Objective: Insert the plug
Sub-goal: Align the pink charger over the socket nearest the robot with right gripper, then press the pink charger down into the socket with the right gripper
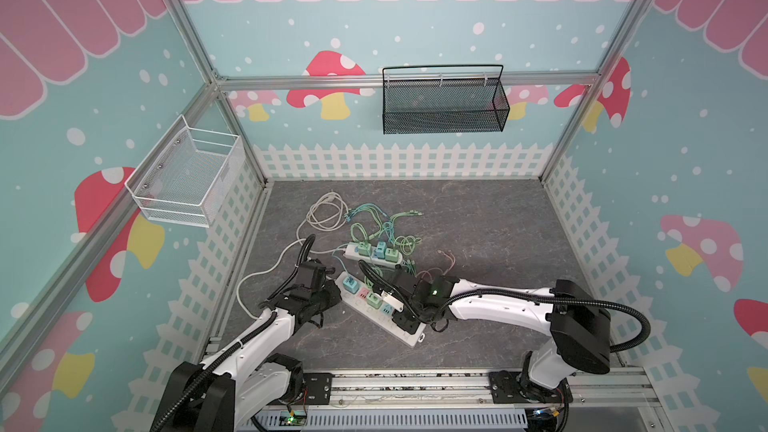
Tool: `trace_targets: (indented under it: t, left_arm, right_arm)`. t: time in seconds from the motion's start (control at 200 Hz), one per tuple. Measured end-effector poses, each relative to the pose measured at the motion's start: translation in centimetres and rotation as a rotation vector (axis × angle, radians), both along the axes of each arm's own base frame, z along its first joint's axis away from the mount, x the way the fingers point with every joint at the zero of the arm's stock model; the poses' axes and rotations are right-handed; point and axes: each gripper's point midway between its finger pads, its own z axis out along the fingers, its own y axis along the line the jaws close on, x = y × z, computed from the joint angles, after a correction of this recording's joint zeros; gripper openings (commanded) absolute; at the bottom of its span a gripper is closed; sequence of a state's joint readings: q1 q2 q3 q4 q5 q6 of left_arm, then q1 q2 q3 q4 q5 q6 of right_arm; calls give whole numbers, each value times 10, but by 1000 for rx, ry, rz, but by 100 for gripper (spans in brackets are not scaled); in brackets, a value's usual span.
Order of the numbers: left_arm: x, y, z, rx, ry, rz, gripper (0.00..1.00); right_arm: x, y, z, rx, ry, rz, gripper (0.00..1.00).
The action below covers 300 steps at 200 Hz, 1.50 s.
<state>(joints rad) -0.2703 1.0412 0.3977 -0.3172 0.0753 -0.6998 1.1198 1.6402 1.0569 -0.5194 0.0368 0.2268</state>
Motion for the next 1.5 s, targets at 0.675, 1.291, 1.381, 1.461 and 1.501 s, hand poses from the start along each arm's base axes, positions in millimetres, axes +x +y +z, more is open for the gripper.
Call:
trace_targets:
  t: [0.675, 1.291, 1.381, 1.461, 1.501]
  left_arm:
    - [-6, 0, 17, -27, -40, -3, 28]
    - [-3, 2, 30, -49, -72, 12, 36]
    - [0, 5, 33, -52, -78, 28, 37]
    - [3, 7, 35, -55, -78, 37, 39]
    - [5, 8, 36, -56, -79, 38, 42]
  right_arm:
    - [0, 2, 8, 23, -1, -11, 26]
    - [-30, -6, 25, 44, 150, 60, 95]
    - [-38, -7, 34, 70, 183, 87, 96]
    - [-44, -9, 38, 79, 207, 108, 96]
    - [-47, -10, 39, 78, 220, 117, 96]
